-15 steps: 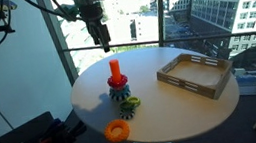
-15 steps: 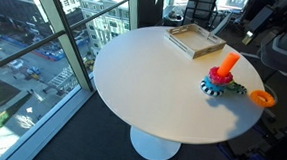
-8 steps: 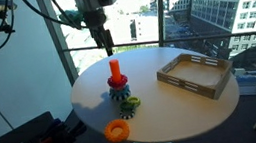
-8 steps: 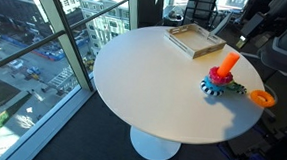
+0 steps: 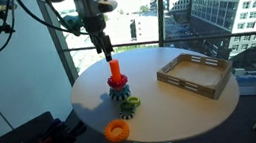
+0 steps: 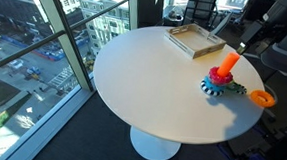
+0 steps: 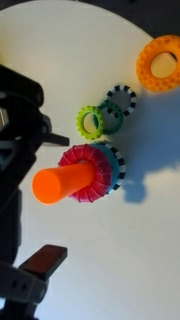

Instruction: Put the red ring on the table

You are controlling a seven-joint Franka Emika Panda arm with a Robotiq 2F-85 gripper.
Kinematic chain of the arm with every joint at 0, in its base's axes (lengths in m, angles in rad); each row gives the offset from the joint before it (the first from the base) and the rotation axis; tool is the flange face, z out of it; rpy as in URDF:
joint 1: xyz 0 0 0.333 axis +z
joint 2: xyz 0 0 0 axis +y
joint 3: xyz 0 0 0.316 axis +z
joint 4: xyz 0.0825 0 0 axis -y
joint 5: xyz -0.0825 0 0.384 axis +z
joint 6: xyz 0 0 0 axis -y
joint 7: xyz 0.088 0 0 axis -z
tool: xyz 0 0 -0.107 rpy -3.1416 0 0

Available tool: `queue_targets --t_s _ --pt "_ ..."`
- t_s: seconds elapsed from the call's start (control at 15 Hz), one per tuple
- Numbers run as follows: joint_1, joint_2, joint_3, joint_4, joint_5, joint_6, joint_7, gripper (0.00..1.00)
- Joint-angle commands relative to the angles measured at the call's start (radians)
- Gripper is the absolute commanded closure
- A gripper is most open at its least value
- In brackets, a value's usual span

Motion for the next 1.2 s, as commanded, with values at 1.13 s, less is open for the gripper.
queue_targets --t_s 1.13 --pt "0.015 0.185 0.02 -0.108 0.009 0.311 0.043 0.0"
